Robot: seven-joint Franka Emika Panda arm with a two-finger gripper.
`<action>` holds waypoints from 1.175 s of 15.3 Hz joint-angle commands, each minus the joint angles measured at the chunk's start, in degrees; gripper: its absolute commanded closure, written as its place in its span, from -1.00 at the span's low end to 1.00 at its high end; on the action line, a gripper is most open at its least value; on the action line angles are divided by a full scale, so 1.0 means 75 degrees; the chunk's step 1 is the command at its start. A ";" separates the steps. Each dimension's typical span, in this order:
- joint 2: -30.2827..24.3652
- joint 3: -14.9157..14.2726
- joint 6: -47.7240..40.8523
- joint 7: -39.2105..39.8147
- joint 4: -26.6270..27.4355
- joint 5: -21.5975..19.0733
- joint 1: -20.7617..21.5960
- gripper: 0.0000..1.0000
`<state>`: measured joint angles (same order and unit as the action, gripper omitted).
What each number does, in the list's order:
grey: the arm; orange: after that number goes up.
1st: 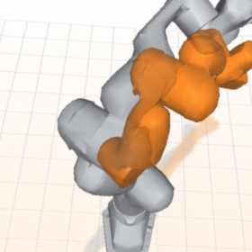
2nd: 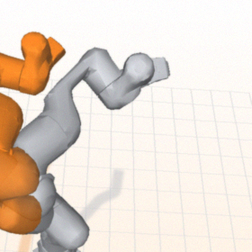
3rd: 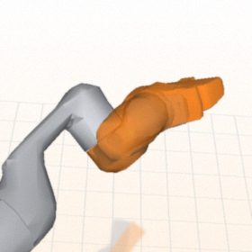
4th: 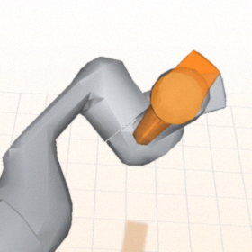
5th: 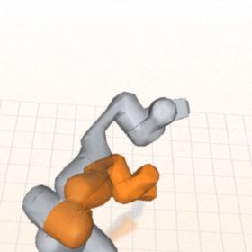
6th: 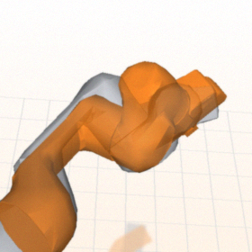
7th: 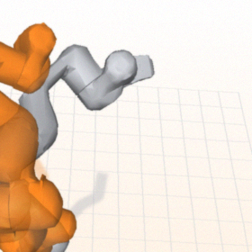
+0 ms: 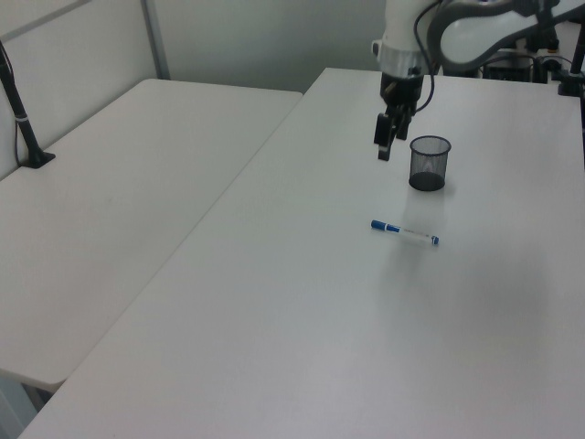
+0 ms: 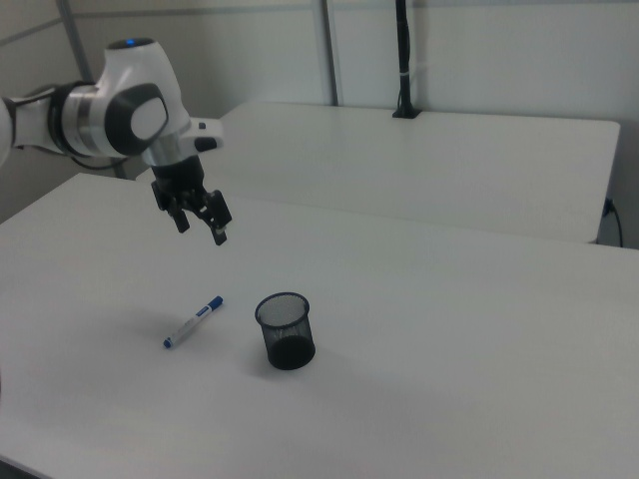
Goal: Remove the marker
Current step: 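Open the gripper, release the marker, and raise the gripper away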
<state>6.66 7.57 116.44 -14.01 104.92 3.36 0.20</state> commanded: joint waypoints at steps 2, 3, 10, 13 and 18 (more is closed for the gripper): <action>-0.0875 -0.0107 -0.1507 -0.0300 -0.0336 0.0033 -0.0249 -1.00; -0.0969 -0.0131 -0.1672 -0.0300 -0.0384 0.0033 -0.0308 -1.00; -0.1732 -0.0740 -0.2330 0.0027 -0.0361 0.0033 -0.0203 -1.00; -0.1685 -0.0868 -0.2014 0.0928 -0.0489 0.0056 -0.0273 -1.00; -0.1591 -0.1057 -0.2107 0.1599 -0.0794 -0.0026 -0.0308 -1.00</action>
<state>-5.62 0.26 100.48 -4.42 100.15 3.36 -2.27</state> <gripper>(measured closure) 0.000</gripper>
